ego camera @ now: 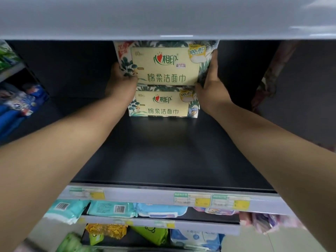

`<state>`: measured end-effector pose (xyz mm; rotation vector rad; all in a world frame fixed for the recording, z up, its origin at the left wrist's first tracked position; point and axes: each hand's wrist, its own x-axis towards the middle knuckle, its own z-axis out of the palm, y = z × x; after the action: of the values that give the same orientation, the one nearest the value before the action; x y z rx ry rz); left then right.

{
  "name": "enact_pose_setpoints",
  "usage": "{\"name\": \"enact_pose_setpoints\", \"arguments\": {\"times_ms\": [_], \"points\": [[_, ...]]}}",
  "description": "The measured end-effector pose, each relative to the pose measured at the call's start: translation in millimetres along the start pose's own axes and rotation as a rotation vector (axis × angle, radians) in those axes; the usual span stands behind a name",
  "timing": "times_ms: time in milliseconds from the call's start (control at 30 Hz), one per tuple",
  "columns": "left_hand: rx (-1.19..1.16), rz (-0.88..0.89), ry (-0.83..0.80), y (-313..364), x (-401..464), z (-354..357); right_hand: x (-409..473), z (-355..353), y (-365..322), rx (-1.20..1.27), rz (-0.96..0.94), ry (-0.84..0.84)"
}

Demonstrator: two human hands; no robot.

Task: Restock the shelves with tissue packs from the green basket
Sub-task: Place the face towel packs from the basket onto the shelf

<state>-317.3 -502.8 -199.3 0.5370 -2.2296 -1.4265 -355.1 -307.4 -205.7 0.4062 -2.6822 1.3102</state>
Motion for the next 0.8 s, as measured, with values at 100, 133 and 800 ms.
{"name": "enact_pose_setpoints", "arguments": {"times_ms": [100, 133, 800], "points": [[-0.017, -0.005, 0.056, -3, 1, 2, 5, 3, -1, -0.019, -0.004, -0.047], [-0.022, -0.012, 0.071, -3, 2, 2, 6, 4, -2, -0.011, -0.006, -0.065], [0.641, 0.574, -0.300, -57, -191, 15, -151, 29, 14, -0.382, -0.165, 0.055]]}}
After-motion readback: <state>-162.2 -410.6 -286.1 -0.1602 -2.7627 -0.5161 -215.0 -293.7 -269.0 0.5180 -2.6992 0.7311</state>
